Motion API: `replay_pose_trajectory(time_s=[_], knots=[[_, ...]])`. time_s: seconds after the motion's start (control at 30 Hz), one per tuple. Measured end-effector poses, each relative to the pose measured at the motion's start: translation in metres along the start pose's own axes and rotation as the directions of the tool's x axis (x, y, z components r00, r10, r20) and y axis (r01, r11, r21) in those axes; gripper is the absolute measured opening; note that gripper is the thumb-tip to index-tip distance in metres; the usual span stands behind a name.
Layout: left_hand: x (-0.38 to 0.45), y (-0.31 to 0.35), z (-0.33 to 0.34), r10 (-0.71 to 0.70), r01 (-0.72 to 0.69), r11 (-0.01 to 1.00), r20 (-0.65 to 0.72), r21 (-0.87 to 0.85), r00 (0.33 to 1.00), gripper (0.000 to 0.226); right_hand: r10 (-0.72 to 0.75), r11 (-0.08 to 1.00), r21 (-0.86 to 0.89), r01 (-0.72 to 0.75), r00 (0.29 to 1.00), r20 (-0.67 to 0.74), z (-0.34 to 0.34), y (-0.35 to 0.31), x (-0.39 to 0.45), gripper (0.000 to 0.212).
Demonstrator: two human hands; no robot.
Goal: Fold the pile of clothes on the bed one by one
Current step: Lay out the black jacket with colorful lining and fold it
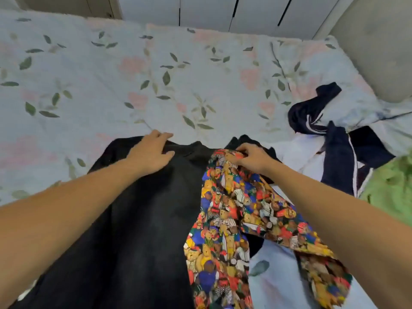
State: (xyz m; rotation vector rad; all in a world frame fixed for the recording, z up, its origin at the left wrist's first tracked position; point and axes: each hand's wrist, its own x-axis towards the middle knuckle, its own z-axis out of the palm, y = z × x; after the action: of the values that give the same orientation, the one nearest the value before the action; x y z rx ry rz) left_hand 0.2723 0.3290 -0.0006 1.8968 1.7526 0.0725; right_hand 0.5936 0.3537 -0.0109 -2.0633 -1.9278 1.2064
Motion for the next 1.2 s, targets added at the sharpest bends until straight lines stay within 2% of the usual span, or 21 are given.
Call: replay_pose_trajectory(time_s=[0.07,0.17,0.27,0.33,0.43,0.47,0.53,0.6,0.67,0.73,0.83,0.97,1.0,1.13,1.2], knots=[[0.018,0.017,0.039,0.067,-0.067,0.998,0.017,0.0,0.998,0.066,0.04,0.996,0.086,-0.037,0.998,-0.042,0.004,0.028,0.016,0.046],[0.053,0.05,0.06,0.15,-0.149,0.985,0.007,-0.086,0.989,0.069,0.034,0.982,0.183,-0.039,0.999,0.03,-0.003,0.044,0.026,0.03],[0.088,0.091,0.064,0.2,-0.156,0.961,0.183,-0.23,0.963,0.064,-0.044,0.973,0.23,0.026,0.996,0.073,-0.01,0.043,0.029,0.022],[0.104,0.119,0.067,0.23,-0.121,0.938,0.321,-0.325,0.919,0.053,-0.114,0.969,0.226,0.099,0.992,0.055,-0.015,0.044,0.033,0.024],[0.122,0.147,0.072,0.234,-0.088,0.934,0.409,-0.345,0.882,0.022,-0.174,0.966,0.204,0.155,0.982,0.076,-0.025,0.05,0.037,0.034],[0.125,0.153,0.072,0.231,-0.083,0.934,0.408,-0.349,0.883,0.018,-0.175,0.963,0.221,0.153,0.981,0.084,-0.029,0.055,0.037,0.034],[0.131,0.16,0.07,0.226,-0.101,0.936,0.356,-0.337,0.907,0.025,-0.146,0.953,0.281,0.112,0.984,0.104,-0.039,0.067,0.034,0.029],[0.135,0.16,0.068,0.208,-0.104,0.941,0.308,-0.321,0.928,0.025,-0.091,0.954,0.298,0.032,0.978,0.188,-0.043,0.089,0.024,0.022],[0.137,0.158,0.068,0.198,-0.118,0.951,0.27,-0.286,0.942,0.023,-0.048,0.969,0.248,-0.017,0.966,0.255,-0.04,0.118,0.013,0.032],[0.139,0.158,0.074,0.191,-0.141,0.965,0.225,-0.223,0.955,0.021,-0.016,0.976,0.214,-0.035,0.972,0.234,-0.039,0.147,0.003,0.048],[0.136,0.181,0.087,0.223,-0.174,0.968,0.304,-0.179,0.926,0.024,-0.015,0.959,0.281,-0.022,0.991,0.13,-0.052,0.171,-0.007,0.041],[0.137,0.225,0.109,0.331,-0.303,0.943,0.479,-0.137,0.813,0.028,-0.078,0.964,0.265,0.038,0.987,0.143,-0.077,0.181,-0.018,0.038],[0.14,0.229,0.112,0.342,-0.321,0.938,0.47,-0.128,0.813,0.029,-0.073,0.965,0.259,0.025,0.982,0.177,-0.084,0.186,-0.022,0.037],[0.148,0.227,0.112,0.283,-0.264,0.959,0.31,-0.103,0.908,0.027,-0.046,0.977,0.212,-0.017,0.956,0.291,-0.107,0.223,-0.043,0.028],[0.144,0.238,0.118,0.26,-0.232,0.965,0.361,-0.119,0.896,0.027,-0.018,0.979,0.198,-0.04,0.959,0.283,-0.116,0.242,-0.051,0.028]])
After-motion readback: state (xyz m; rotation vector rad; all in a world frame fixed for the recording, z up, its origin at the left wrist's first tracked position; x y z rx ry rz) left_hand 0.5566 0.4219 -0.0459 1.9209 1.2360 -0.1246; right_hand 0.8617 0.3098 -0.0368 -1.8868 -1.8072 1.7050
